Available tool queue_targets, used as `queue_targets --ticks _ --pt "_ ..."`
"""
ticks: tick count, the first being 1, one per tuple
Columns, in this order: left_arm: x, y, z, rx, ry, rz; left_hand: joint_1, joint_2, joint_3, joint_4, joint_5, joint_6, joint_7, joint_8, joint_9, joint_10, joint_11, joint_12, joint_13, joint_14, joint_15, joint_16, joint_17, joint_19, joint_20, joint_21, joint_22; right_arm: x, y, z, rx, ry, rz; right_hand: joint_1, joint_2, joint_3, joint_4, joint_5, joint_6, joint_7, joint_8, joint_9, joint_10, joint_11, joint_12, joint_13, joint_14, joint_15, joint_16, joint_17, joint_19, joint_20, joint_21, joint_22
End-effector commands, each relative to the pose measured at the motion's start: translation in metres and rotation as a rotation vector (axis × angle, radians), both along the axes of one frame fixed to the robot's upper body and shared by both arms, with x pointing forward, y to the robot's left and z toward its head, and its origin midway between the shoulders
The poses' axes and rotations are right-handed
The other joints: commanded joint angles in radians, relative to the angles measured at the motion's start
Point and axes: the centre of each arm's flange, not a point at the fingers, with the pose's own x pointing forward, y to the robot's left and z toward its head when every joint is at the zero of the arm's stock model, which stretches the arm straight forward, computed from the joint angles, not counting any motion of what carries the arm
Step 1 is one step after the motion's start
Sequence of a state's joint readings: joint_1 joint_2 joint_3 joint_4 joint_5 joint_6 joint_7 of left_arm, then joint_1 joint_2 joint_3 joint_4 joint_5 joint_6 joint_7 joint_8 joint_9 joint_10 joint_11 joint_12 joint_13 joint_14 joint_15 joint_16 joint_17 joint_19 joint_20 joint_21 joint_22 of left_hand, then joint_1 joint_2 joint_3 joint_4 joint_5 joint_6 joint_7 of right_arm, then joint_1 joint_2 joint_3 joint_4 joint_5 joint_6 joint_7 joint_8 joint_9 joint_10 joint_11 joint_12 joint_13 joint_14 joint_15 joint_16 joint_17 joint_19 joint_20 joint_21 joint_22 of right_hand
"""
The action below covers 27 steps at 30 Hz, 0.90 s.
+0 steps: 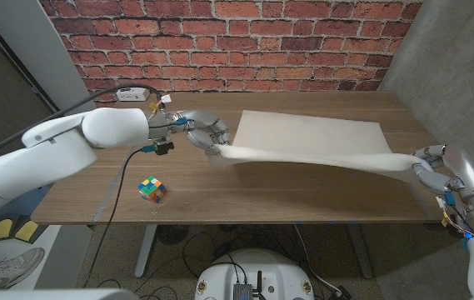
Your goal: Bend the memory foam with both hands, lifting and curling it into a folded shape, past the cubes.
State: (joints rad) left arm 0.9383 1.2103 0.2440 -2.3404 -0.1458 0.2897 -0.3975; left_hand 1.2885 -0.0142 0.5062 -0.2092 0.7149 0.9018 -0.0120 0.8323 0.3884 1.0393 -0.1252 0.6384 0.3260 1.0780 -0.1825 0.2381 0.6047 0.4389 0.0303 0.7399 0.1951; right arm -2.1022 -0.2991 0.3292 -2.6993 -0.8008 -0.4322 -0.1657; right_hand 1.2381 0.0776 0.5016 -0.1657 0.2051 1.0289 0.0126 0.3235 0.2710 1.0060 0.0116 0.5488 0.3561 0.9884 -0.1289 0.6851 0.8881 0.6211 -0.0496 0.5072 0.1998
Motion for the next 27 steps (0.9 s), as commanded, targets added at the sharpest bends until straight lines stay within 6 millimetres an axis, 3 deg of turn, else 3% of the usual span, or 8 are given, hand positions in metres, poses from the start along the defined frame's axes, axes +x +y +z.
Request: queue_targets --ticks 1,27 --pt "0.032 -0.013 0.020 0.054 0.113 0.001 0.001 0.001 0.059 0.047 0.006 0.018 0.025 0.006 0.018 0.007 0.003 0.007 0.413 0.017 -0.002 -0.003 0.004 -0.005 0.000 0.007 0.002 0.022 -0.008 0.038 -0.013 0.103 0.032 0.003 0.012 0.010 -0.003 0.004 0.006 0.001 0.002 0.004 0.036 0.038 0.004 0.147 0.017 -0.074 -0.003 0.003 -0.004 -0.002 0.007 0.003" --pt "0.086 -0.033 0.054 0.039 0.237 0.010 -0.006 -0.003 0.070 0.046 0.015 0.013 0.028 0.013 0.025 0.009 0.007 0.013 0.414 0.025 0.002 -0.008 0.014 -0.006 0.001 0.027 0.000 0.079 -0.029 0.090 -0.012 0.300 0.077 0.002 0.004 0.023 -0.006 0.008 0.013 0.006 0.003 0.011 0.041 0.045 0.004 0.154 0.023 -0.070 -0.007 0.018 -0.009 -0.002 0.020 0.002"
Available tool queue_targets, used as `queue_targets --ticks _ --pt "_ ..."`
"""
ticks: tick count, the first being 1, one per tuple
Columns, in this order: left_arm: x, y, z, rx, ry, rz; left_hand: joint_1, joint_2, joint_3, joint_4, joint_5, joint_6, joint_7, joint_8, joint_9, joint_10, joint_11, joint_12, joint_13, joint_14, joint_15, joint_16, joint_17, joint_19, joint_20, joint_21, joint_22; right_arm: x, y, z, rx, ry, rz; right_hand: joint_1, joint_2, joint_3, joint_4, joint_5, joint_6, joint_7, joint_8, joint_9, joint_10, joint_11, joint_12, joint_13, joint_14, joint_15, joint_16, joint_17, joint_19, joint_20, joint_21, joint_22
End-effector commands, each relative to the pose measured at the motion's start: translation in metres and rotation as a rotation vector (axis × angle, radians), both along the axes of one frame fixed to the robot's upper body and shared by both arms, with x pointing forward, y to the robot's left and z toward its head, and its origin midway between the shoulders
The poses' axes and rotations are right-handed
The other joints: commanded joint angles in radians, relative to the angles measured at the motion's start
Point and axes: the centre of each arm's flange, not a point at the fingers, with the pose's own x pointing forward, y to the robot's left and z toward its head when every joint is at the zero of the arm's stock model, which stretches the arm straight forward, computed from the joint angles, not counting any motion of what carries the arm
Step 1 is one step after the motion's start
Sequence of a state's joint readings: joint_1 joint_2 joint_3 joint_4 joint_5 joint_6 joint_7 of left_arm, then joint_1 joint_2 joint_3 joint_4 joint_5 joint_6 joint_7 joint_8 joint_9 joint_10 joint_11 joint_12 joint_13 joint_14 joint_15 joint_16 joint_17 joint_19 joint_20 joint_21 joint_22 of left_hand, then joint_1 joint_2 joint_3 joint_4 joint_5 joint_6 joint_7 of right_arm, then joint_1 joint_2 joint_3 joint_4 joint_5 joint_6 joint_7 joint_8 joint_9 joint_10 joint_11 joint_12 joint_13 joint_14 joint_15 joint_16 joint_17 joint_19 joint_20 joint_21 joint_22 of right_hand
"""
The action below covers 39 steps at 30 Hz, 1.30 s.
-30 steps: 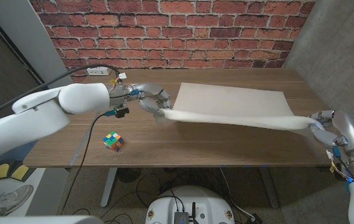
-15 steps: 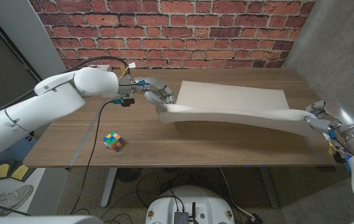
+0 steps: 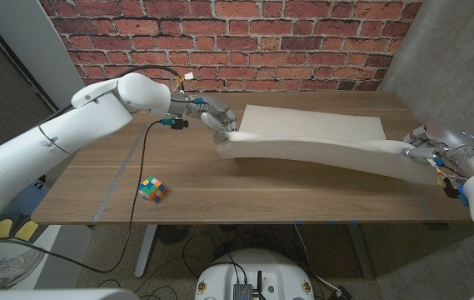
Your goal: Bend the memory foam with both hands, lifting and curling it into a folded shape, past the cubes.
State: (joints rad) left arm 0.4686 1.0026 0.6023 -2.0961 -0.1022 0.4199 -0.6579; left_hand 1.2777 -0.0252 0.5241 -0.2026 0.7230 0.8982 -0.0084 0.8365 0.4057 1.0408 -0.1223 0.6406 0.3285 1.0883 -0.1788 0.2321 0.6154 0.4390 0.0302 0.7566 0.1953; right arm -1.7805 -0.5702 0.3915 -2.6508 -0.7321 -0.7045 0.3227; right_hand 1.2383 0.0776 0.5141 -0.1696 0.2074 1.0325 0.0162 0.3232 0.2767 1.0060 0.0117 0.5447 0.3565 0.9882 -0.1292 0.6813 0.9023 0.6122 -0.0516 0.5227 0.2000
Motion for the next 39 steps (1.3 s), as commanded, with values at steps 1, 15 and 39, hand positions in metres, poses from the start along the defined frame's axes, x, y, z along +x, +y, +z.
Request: queue_targets --ticks 1,15,39 --pt "0.020 -0.010 0.011 -0.017 0.065 -0.010 0.005 0.008 0.052 0.039 0.007 0.016 0.024 0.009 0.007 0.009 0.005 0.010 0.410 0.015 -0.002 -0.002 0.004 -0.006 0.001 0.011 -0.001 0.021 -0.009 0.025 -0.007 0.074 0.008 0.002 0.004 0.012 -0.003 0.006 0.010 0.004 0.003 0.005 0.041 0.045 0.008 0.153 0.024 -0.068 -0.003 0.004 0.000 0.000 0.005 0.002" --pt "0.034 -0.007 0.024 -0.058 0.051 0.024 0.002 0.009 0.059 0.039 0.010 0.008 0.022 0.011 0.014 0.004 0.003 0.013 0.414 0.013 -0.002 -0.005 0.010 -0.010 0.003 0.021 -0.002 0.039 -0.022 0.044 0.016 0.102 0.009 0.001 0.001 0.018 -0.003 0.007 0.010 0.006 0.001 0.007 0.046 0.046 0.008 0.156 0.027 -0.070 -0.004 0.014 -0.001 -0.001 0.012 0.001" --pt "0.079 -0.003 0.041 -0.239 0.005 0.103 -0.004 0.012 0.067 0.041 0.012 -0.008 0.022 0.015 0.024 -0.006 0.008 0.018 0.420 0.010 0.000 -0.009 0.023 -0.014 0.006 0.038 -0.003 0.083 -0.032 0.078 0.008 0.119 -0.022 -0.003 -0.003 0.030 -0.001 0.010 0.013 0.005 0.001 0.013 0.048 0.048 0.006 0.160 0.030 -0.071 -0.010 0.027 -0.006 -0.001 0.024 0.000"
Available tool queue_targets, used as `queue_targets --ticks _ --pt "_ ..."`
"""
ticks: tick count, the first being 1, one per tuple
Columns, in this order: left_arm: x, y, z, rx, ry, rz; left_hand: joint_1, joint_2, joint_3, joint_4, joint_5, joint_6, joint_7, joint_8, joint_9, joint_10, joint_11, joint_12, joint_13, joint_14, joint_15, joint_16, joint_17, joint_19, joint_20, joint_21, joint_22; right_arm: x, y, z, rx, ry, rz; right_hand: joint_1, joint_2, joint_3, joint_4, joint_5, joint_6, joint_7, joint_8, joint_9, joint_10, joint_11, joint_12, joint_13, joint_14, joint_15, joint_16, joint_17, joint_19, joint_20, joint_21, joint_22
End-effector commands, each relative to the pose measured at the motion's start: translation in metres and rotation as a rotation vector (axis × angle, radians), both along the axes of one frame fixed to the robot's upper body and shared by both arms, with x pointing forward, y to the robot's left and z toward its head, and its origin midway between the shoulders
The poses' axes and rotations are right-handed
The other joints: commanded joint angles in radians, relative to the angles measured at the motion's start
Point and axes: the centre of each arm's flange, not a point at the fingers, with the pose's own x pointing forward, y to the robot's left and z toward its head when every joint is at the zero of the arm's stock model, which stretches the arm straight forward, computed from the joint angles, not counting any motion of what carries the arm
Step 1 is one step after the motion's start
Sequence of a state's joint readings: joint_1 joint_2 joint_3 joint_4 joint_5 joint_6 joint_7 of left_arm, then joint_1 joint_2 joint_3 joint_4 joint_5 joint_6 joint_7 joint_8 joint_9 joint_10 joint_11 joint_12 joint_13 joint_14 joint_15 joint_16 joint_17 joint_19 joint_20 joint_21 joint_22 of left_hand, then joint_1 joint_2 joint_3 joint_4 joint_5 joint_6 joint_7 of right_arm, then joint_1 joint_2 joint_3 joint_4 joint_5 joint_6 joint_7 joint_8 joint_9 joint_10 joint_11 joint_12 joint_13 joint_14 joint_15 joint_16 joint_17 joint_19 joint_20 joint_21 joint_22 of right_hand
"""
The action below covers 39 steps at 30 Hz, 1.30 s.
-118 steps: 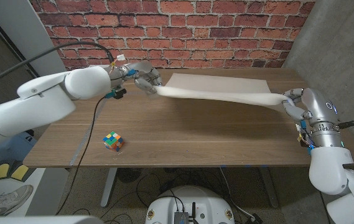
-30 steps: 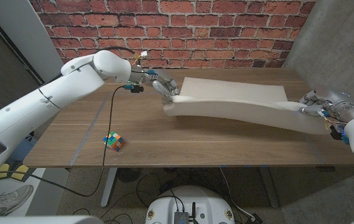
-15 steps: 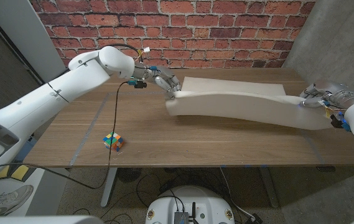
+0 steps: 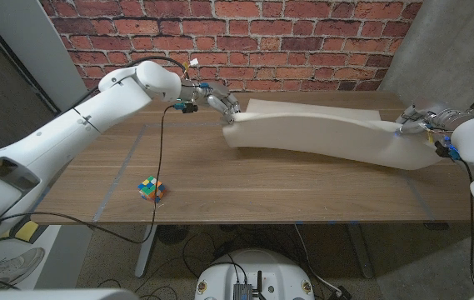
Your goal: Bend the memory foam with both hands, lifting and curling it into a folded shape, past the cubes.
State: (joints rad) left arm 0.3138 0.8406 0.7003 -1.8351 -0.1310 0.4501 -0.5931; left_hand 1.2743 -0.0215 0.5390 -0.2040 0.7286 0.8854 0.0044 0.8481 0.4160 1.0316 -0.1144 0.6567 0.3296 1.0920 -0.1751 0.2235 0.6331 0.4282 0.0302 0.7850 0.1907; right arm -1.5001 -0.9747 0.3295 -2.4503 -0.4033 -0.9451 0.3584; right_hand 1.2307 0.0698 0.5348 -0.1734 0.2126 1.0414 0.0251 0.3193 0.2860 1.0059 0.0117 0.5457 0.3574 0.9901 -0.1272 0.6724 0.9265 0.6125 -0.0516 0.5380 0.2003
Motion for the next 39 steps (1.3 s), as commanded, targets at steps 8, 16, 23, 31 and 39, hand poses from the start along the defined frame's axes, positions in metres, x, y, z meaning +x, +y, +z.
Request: queue_targets --ticks 8,16,23,31,39 --pt "0.028 -0.006 0.011 -0.135 -0.046 0.057 -0.003 0.012 0.054 0.043 0.004 -0.002 0.010 0.000 0.011 -0.001 -0.002 0.001 0.416 0.003 -0.001 -0.003 0.008 -0.001 0.007 0.015 0.001 0.030 -0.017 0.020 -0.010 -0.040 -0.044 0.004 0.003 0.012 0.002 0.004 0.003 -0.003 0.003 0.004 0.046 0.049 0.002 0.158 0.025 -0.072 -0.002 0.008 -0.008 -0.002 0.012 0.000" --pt "0.029 -0.018 0.012 -0.186 -0.096 0.075 -0.006 0.020 0.053 0.045 -0.006 -0.013 -0.001 -0.011 -0.001 -0.016 -0.006 -0.007 0.403 -0.008 -0.004 -0.009 0.011 -0.001 0.010 0.024 0.001 0.039 -0.019 0.018 -0.034 -0.137 -0.047 -0.001 0.011 0.013 0.007 0.002 -0.001 -0.007 -0.001 0.004 0.036 0.044 -0.005 0.156 0.018 -0.074 -0.004 0.016 -0.013 -0.004 0.015 -0.001" --pt "0.031 -0.031 0.010 -0.279 -0.157 0.075 -0.015 0.023 0.052 0.048 -0.017 -0.011 -0.007 -0.018 -0.015 -0.026 -0.009 -0.015 0.389 -0.020 -0.001 -0.022 -0.001 -0.005 0.011 0.032 0.001 0.050 -0.014 0.017 -0.084 -0.284 -0.085 -0.007 0.029 0.006 0.016 -0.008 -0.020 -0.019 -0.012 0.001 0.018 0.033 -0.021 0.146 0.003 -0.082 -0.019 0.002 -0.022 -0.005 0.018 -0.001" --pt "0.038 -0.040 0.008 -0.341 -0.172 0.115 -0.045 0.018 0.054 0.058 -0.023 -0.014 0.003 -0.022 -0.023 -0.034 -0.002 -0.011 0.393 -0.034 0.002 -0.049 -0.057 0.004 0.009 0.049 0.002 0.074 -0.004 0.023 -0.121 -0.396 -0.088 -0.019 0.045 -0.002 0.024 -0.021 -0.026 -0.033 -0.018 -0.002 0.011 0.021 -0.034 0.133 -0.007 -0.077 -0.059 -0.048 -0.030 -0.005 0.026 -0.001" --pt "0.046 -0.040 0.009 -0.352 -0.151 0.165 -0.053 0.020 0.061 0.056 -0.025 -0.015 0.000 -0.024 -0.026 -0.036 -0.004 -0.012 0.388 -0.033 -0.003 -0.050 -0.090 0.007 0.008 0.059 0.002 0.102 0.011 0.032 -0.176 -0.412 -0.098 -0.033 0.047 0.006 0.024 -0.031 -0.029 -0.050 -0.024 -0.007 -0.004 0.002 -0.049 0.117 -0.021 -0.078 -0.128 -0.115 -0.037 -0.003 0.038 -0.001"
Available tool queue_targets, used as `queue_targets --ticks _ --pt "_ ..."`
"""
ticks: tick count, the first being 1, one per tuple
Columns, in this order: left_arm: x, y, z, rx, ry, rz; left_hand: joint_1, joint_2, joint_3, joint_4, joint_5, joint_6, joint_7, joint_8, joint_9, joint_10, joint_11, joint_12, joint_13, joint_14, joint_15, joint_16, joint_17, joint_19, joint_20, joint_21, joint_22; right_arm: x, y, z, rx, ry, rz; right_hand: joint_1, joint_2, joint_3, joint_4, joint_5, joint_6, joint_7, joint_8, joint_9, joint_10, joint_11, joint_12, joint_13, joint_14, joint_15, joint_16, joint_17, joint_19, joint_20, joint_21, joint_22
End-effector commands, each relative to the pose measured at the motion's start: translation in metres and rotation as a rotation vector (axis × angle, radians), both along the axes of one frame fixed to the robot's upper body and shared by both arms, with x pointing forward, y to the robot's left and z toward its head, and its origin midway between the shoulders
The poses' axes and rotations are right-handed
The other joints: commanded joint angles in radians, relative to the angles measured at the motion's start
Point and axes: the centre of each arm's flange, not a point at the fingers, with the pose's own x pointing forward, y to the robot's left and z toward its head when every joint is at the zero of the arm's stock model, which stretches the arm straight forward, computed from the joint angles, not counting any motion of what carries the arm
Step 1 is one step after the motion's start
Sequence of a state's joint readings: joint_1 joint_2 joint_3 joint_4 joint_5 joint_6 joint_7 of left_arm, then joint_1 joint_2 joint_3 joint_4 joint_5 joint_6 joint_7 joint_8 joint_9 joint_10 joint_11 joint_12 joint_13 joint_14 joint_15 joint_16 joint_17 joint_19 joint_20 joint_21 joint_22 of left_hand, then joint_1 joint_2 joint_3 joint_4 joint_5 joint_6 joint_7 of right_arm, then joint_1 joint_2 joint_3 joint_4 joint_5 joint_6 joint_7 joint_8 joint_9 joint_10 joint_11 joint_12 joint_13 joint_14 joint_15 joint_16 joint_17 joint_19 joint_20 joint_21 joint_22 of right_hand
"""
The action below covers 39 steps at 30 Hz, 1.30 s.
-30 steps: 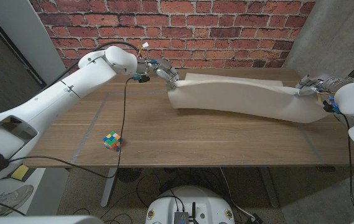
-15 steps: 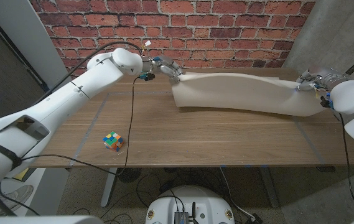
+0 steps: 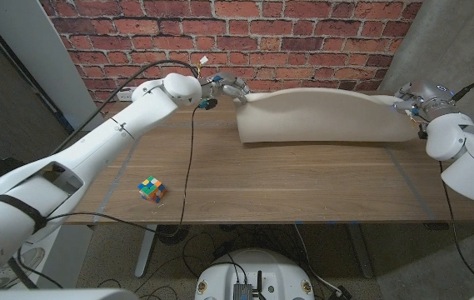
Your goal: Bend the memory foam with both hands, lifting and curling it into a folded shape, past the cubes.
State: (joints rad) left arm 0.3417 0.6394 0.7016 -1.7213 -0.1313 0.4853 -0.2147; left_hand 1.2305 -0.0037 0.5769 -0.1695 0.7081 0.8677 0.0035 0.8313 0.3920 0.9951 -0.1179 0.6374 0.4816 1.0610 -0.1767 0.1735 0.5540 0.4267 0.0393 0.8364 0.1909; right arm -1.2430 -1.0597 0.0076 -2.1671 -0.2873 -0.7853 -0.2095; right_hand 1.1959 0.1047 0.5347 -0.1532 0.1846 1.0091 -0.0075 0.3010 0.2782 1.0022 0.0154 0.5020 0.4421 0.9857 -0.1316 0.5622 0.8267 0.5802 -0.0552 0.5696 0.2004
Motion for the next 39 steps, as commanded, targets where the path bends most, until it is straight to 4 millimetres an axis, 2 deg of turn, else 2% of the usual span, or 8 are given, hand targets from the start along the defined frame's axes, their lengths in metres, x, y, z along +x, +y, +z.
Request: queue_targets --ticks 1,9,15,23,30,38,39 --pt "0.012 -0.004 0.000 -0.055 0.011 0.057 -0.010 0.002 0.024 0.022 -0.005 0.004 0.002 -0.007 -0.003 0.000 -0.001 0.009 0.237 -0.002 -0.001 0.000 -0.014 0.009 -0.001 0.009 0.001 0.040 0.022 0.010 -0.080 -0.067 -0.013 -0.001 0.013 0.006 0.004 -0.004 0.004 -0.017 -0.005 0.001 0.000 -0.004 -0.006 0.031 -0.016 -0.074 -0.020 -0.017 -0.005 0.001 0.008 -0.001" --pt "0.021 0.000 -0.001 -0.062 0.020 0.075 -0.014 0.005 0.030 0.019 -0.007 0.002 0.002 -0.007 -0.002 0.001 0.001 0.011 0.234 0.003 -0.003 0.002 -0.039 0.011 -0.003 0.017 0.000 0.064 0.037 0.020 -0.133 -0.077 -0.026 -0.001 0.008 0.010 -0.002 -0.007 0.011 -0.027 -0.005 -0.002 0.002 -0.012 -0.006 0.028 -0.019 -0.075 -0.041 -0.031 -0.007 0.002 0.015 -0.001" --pt "0.026 0.005 0.000 -0.148 -0.031 0.147 -0.017 0.009 0.033 0.019 -0.009 0.003 0.003 -0.008 -0.005 0.001 -0.001 0.012 0.232 -0.001 -0.004 0.002 -0.053 0.013 -0.005 0.022 -0.001 0.080 0.043 0.022 -0.160 -0.121 -0.052 -0.003 0.008 0.009 -0.002 -0.009 0.014 -0.027 -0.006 -0.003 0.002 -0.014 -0.007 0.026 -0.014 -0.077 -0.046 -0.034 -0.005 -0.002 0.020 -0.001" --pt "0.036 0.002 -0.002 -0.284 -0.072 0.284 -0.019 0.006 0.038 0.013 -0.012 0.018 -0.002 -0.007 -0.016 0.013 -0.007 0.017 0.228 0.013 -0.009 0.008 -0.076 0.030 -0.010 0.034 -0.003 0.099 0.049 0.019 -0.173 -0.210 -0.110 -0.005 0.006 0.008 -0.003 -0.009 0.023 -0.027 -0.004 -0.005 0.011 -0.015 -0.005 0.021 -0.001 -0.077 -0.050 -0.038 0.009 -0.009 0.032 -0.001" --pt "0.047 -0.008 -0.010 -0.332 -0.081 0.360 -0.021 -0.001 0.043 0.008 -0.011 0.028 -0.003 -0.004 -0.021 0.021 -0.010 0.021 0.226 0.026 -0.012 0.013 -0.091 0.039 -0.014 0.042 -0.005 0.110 0.054 0.015 -0.191 -0.264 -0.147 -0.007 0.006 0.007 -0.003 -0.009 0.022 -0.031 -0.005 -0.006 0.015 -0.013 -0.004 0.020 0.005 -0.079 -0.051 -0.038 0.015 -0.007 0.039 -0.001" --pt "0.057 -0.029 -0.016 -0.356 -0.097 0.403 -0.024 -0.009 0.049 0.006 -0.009 0.040 -0.004 -0.002 -0.028 0.031 -0.011 0.026 0.225 0.036 -0.016 0.020 -0.096 0.050 -0.018 0.050 -0.006 0.119 0.057 0.010 -0.201 -0.280 -0.148 -0.007 0.004 0.009 -0.006 -0.008 0.020 -0.033 -0.008 -0.007 0.019 -0.014 -0.006 0.014 0.009 -0.082 -0.060 -0.044 0.018 -0.006 0.046 -0.002" --pt "0.058 -0.031 -0.016 -0.360 -0.097 0.410 -0.025 -0.010 0.049 0.006 -0.009 0.040 -0.003 -0.002 -0.029 0.032 -0.011 0.025 0.224 0.036 -0.016 0.020 -0.096 0.051 -0.019 0.050 -0.006 0.120 0.057 0.009 -0.203 -0.281 -0.150 -0.007 0.003 0.009 -0.006 -0.008 0.020 -0.033 -0.008 -0.008 0.017 -0.020 -0.006 0.016 0.009 -0.082 -0.062 -0.045 0.018 -0.006 0.047 -0.002"
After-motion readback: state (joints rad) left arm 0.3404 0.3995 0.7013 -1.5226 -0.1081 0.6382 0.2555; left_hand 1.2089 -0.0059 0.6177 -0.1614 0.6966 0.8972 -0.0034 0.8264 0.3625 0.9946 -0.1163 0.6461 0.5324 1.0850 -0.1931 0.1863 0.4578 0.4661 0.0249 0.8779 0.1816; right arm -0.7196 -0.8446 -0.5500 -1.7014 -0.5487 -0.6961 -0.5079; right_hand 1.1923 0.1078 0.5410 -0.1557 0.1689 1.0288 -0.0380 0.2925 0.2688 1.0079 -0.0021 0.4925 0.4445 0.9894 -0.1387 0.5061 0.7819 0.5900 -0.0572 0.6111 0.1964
